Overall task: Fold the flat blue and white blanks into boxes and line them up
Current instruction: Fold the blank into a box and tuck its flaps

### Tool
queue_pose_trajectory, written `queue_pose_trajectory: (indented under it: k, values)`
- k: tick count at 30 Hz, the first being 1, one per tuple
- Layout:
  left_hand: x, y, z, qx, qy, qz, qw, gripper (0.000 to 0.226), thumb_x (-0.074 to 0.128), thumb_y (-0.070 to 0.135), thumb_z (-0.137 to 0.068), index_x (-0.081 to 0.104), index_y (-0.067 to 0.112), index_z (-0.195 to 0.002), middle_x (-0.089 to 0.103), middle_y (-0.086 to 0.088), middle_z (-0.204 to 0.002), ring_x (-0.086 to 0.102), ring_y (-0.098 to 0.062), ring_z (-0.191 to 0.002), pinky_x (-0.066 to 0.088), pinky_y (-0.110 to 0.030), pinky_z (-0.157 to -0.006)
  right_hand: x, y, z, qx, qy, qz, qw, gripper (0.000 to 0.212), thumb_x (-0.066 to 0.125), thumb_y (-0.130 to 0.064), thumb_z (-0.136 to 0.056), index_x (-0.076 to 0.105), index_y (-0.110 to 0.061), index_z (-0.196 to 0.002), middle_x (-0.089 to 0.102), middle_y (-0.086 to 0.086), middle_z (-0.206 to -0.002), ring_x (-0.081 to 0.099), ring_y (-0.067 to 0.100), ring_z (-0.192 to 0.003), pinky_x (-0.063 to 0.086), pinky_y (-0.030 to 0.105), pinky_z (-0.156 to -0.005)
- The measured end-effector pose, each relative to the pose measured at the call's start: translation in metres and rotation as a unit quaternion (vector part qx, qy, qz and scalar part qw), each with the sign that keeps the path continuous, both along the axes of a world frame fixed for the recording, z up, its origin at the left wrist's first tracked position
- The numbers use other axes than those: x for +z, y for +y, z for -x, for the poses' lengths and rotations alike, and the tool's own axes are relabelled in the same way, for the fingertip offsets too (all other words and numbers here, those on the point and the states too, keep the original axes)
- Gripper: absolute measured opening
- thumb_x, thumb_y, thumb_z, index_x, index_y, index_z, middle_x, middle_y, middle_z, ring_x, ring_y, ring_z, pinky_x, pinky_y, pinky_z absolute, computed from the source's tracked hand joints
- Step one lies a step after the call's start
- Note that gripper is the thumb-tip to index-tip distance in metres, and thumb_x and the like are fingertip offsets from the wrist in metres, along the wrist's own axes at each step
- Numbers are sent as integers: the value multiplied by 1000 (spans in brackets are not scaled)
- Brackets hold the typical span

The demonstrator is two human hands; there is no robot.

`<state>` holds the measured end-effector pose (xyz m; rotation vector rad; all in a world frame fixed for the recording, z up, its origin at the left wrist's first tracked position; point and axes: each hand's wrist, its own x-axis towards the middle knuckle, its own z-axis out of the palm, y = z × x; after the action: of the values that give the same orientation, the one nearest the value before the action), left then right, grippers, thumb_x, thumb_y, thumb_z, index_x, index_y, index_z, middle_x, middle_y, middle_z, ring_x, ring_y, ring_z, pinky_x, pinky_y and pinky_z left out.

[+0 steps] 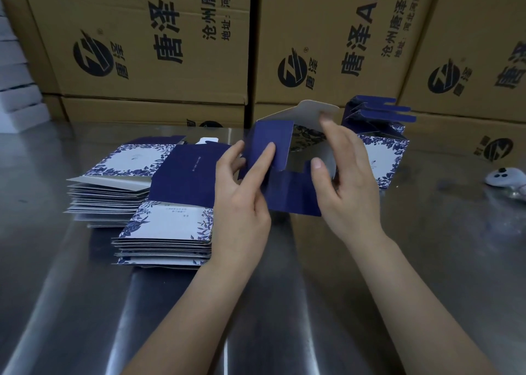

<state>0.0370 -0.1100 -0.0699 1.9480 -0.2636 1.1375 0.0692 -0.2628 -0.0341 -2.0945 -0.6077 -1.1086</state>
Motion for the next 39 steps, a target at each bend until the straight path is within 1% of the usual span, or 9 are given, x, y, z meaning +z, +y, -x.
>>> queue_pose_trajectory:
  k: [4, 8, 13, 17, 22, 29, 33, 36, 39]
  values:
    - [2, -3, 2, -35, 63, 24, 997, 54, 43, 11, -91, 53, 29, -141, 26, -8, -160, 32, -19, -144, 36, -30, -114, 2, -2, 2, 40, -10, -18, 999, 55, 30, -21, -89, 42, -27, -143, 48, -2, -137, 42, -9, -115, 41, 21, -81]
    - [8, -6, 6, -45, 101, 57, 992, 48, 42, 28, -93, 54, 31, -140, 32, -3, -159, 31, -14, -144, 33, -43, -116, 5, -9, 2, 99, -16, -22, 995, 61, 29, -13, -81, 47, -26, -138, 53, 6, -128, 51, 11, -111, 46, 31, -85]
    - [10, -3, 5, -16, 84, 78, 993, 39, 48, 12, -99, 60, 22, -135, 44, -7, -150, 43, -22, -136, 38, -50, -109, 9, -15, 2, 159, 0, -18, 987, 63, 32, 2, -78, 53, -18, -133, 56, 10, -124, 55, 20, -108, 50, 43, -77]
    - [8, -1, 4, -7, 74, 73, 995, 42, 49, 0, -98, 61, 20, -134, 46, -7, -149, 44, -22, -135, 39, -49, -109, 9, -14, 2, 136, -9, -24, 990, 66, 35, 8, -76, 54, -25, -130, 57, 2, -119, 55, 12, -102, 49, 32, -78]
    - [8, -2, 4, -7, 56, 87, 995, 41, 50, -1, -98, 63, 19, -131, 49, -6, -145, 46, -20, -134, 41, -42, -108, 4, -12, -1, 109, -37, 8, 993, 55, 54, 1, -89, 49, -28, -135, 51, -3, -117, 53, 14, -70, 50, 32, -65]
    - [12, -5, 8, -4, 34, 99, 995, 34, 60, 6, -96, 66, 18, -128, 54, -2, -137, 49, -14, -127, 40, -28, -106, -7, -9, -10, 134, -29, -35, 990, 68, 61, 3, -87, 32, -28, -141, 36, -23, -139, 39, 9, -132, 45, 48, -101]
    - [14, -4, 8, -26, 37, 160, 986, 32, 64, 6, -93, 69, 20, -121, 57, 3, -130, 49, -1, -122, 40, -21, -105, -9, -3, -7, 182, 32, -147, 972, 85, 66, 8, -82, 27, -38, -142, 43, 5, -138, 45, 16, -130, 52, 37, -97]
    - [17, 0, 7, -47, 28, 223, 973, 25, 66, 9, -92, 69, 26, -110, 57, 9, -116, 53, 4, -109, 46, -24, -97, -8, 3, -9, 196, 89, -250, 944, 92, 73, 2, -78, 26, -43, -143, 40, 4, -139, 46, 12, -125, 51, 30, -94]
    - [19, 1, 8, -68, 29, 259, 963, 27, 66, 11, -93, 65, 34, -106, 57, 10, -110, 57, -1, -99, 45, -13, -83, -8, 7, -9, 211, 138, -312, 916, 72, 71, 1, -82, 41, -29, -140, 38, 3, -145, 51, -1, -119, 47, 18, -90]
